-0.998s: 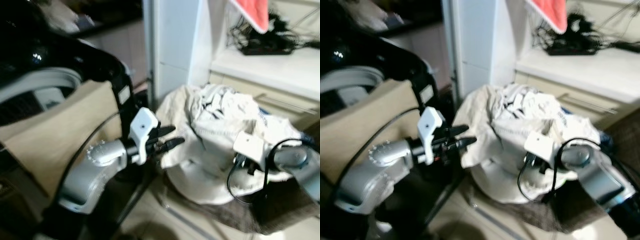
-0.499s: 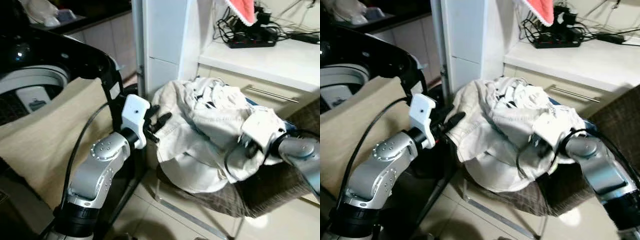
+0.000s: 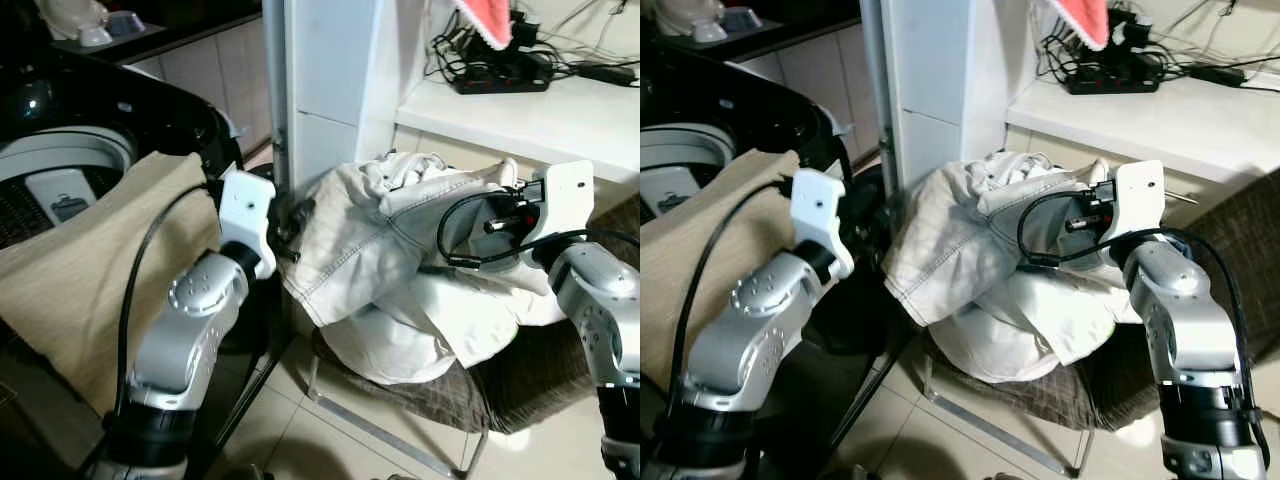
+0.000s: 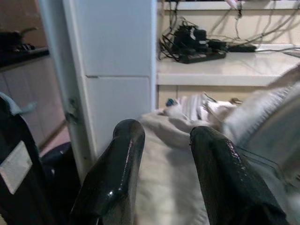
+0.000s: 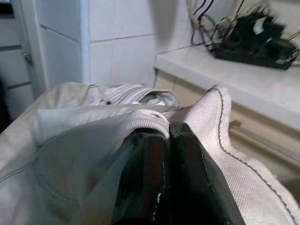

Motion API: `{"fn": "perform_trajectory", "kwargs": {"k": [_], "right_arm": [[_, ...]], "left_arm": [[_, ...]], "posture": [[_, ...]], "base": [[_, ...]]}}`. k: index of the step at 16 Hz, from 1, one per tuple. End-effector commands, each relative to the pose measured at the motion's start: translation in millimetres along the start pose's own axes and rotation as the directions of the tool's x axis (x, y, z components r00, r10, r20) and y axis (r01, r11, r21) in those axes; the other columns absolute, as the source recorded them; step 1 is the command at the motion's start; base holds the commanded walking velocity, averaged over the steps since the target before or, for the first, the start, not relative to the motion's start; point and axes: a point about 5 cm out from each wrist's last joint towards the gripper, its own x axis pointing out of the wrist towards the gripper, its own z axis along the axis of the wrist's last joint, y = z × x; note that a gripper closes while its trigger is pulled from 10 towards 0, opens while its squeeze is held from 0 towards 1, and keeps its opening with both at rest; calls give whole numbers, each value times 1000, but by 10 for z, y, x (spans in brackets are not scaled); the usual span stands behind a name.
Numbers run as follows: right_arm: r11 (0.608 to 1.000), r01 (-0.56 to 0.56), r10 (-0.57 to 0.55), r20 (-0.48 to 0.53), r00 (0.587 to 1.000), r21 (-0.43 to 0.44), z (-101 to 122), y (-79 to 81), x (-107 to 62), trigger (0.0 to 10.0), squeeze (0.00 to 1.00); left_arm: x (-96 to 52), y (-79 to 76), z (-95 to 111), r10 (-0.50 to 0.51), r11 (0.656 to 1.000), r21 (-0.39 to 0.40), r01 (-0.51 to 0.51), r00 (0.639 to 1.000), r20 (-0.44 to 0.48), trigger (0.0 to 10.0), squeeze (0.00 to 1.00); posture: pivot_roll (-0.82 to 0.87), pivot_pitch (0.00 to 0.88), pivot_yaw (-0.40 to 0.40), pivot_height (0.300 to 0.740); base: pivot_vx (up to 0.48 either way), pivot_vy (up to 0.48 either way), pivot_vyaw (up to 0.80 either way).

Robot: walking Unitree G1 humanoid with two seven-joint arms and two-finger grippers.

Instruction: Clothes washing

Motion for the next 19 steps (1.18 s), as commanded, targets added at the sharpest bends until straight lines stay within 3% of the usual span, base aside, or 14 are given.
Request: {"fn": "perform_trajectory", "kwargs": {"k": [1, 5, 9, 19], "right_arm": [[1000, 22, -21, 76, 997, -14, 129, 6, -30, 10000, 0], [998, 56, -57, 91, 994, 13, 168, -16, -47, 10000, 0], [999, 48, -46, 103, 994, -19, 205, -30, -50, 10000, 0], [1000, 8, -11, 101, 995, 29, 209, 27, -137, 10000, 0]], "left_arm": [[28, 31, 41, 19, 1000, 19, -19, 1000, 11, 10000, 0], [61, 54, 69, 39, 999, 8, -40, 999, 15, 10000, 0], [82, 39, 75, 38, 999, -1, -38, 999, 17, 10000, 0], [72, 37, 87, 36, 999, -22, -35, 999, 35, 10000, 0]], "posture": [[-78, 0, 2, 740], [-81, 0, 7, 740], [-84, 0, 3, 740], [-84, 0, 8, 740]], "base": [[270, 0, 0], [272, 0, 600], [267, 0, 800], [213, 0, 0]]}}
